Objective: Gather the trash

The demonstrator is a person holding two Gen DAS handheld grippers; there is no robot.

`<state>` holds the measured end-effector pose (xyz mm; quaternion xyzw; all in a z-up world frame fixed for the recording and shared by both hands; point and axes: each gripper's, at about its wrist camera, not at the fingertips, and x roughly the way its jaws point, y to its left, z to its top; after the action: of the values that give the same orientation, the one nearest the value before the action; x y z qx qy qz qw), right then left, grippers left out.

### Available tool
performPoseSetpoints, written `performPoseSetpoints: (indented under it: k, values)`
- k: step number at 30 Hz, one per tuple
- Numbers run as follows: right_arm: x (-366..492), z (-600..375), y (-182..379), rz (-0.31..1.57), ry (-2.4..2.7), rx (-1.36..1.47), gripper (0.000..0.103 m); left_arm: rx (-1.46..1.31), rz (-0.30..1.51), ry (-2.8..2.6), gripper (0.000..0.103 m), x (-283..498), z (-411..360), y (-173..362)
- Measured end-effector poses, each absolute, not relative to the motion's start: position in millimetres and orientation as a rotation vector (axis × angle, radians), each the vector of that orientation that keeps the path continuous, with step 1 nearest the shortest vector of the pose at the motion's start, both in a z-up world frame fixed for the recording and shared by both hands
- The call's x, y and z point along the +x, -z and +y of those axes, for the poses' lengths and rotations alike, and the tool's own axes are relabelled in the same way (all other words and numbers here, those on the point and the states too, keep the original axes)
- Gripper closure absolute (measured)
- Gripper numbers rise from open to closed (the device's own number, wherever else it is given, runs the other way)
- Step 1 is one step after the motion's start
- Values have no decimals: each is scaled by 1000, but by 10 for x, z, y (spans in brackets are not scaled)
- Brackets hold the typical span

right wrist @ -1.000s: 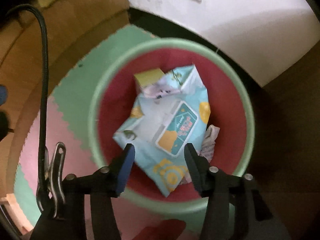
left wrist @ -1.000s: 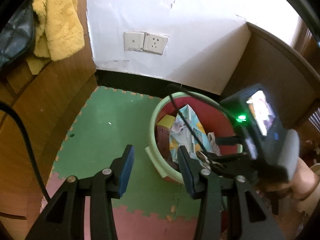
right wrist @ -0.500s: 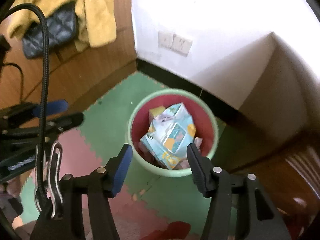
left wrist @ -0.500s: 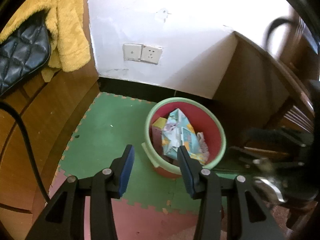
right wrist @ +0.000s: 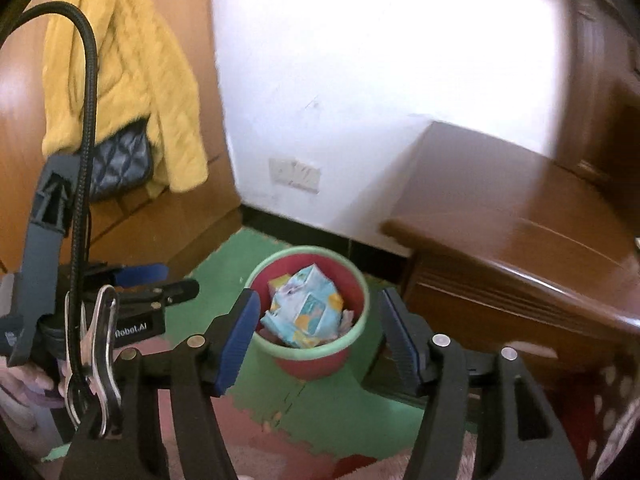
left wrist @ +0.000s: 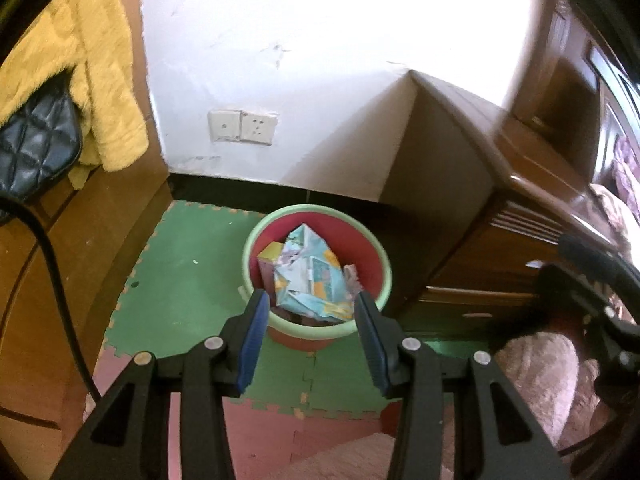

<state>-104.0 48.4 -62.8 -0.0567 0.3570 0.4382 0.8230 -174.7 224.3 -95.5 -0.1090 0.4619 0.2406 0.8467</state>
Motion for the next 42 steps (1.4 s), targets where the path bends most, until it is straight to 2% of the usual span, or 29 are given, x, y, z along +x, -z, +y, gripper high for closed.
performPoseSetpoints:
  k: [3, 8, 11, 42]
  values:
    - [-1096, 249, 545, 741, -888, -51, 37, -207, 951, -467, 56, -1757, 2086, 854]
    - [-1213, -26, 497, 691, -802, 24, 33, -187, 914, -424, 43, -1783, 1882, 732]
    - [-1280, -106, 511, 674, -768, 57, 30, -174, 911, -413, 40, -1800, 1793, 713]
    - [-1293, -124, 593, 694, -741, 62, 30, -175, 944, -439, 39, -1831, 1785, 799]
